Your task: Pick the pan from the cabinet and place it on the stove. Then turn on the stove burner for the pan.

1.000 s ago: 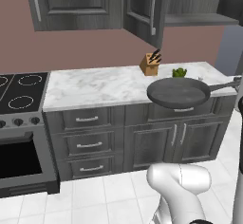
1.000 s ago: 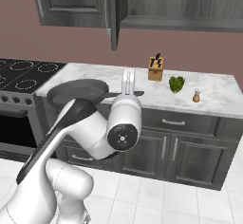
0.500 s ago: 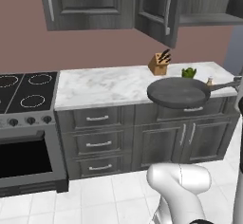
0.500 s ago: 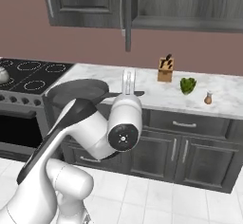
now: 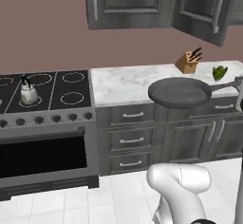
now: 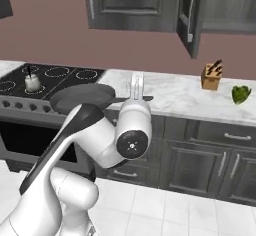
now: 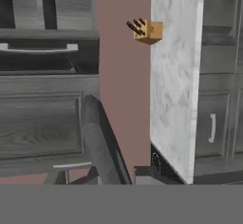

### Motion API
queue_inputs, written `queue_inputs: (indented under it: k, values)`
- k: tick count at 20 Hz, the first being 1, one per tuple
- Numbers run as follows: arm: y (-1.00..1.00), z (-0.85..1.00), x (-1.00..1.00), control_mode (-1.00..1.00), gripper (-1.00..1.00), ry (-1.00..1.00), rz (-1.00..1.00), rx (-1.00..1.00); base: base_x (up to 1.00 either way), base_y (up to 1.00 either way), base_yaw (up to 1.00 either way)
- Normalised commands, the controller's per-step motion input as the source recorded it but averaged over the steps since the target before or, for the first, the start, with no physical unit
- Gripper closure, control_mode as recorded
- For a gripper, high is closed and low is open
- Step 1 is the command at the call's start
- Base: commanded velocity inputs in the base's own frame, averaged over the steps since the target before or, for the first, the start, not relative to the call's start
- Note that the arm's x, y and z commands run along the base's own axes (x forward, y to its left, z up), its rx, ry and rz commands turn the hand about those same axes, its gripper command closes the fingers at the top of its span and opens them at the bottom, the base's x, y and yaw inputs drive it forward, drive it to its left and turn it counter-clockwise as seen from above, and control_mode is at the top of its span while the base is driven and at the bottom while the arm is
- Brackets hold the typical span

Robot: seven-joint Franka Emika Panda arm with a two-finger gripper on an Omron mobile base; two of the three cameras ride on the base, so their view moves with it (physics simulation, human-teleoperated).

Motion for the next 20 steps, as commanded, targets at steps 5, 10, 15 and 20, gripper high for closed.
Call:
queue_inputs:
  k: [5, 10, 15, 20]
  values:
    - [0.00, 0.00, 0.00, 1.00, 1.00, 0.00, 0.00, 0.00, 0.05, 1.00, 0.00]
    - [0.00, 0.00, 0.00, 1.00, 1.00, 0.00, 0.00, 0.00, 0.43, 0.88, -0.02]
    - [0.00, 0.00, 0.00, 1.00, 1.00, 0.00, 0.00, 0.00, 0.63, 0.56, -0.02]
    - [0.00, 0.00, 0.00, 1.00, 1.00, 0.00, 0.00, 0.00, 0.67, 0.49, -0.02]
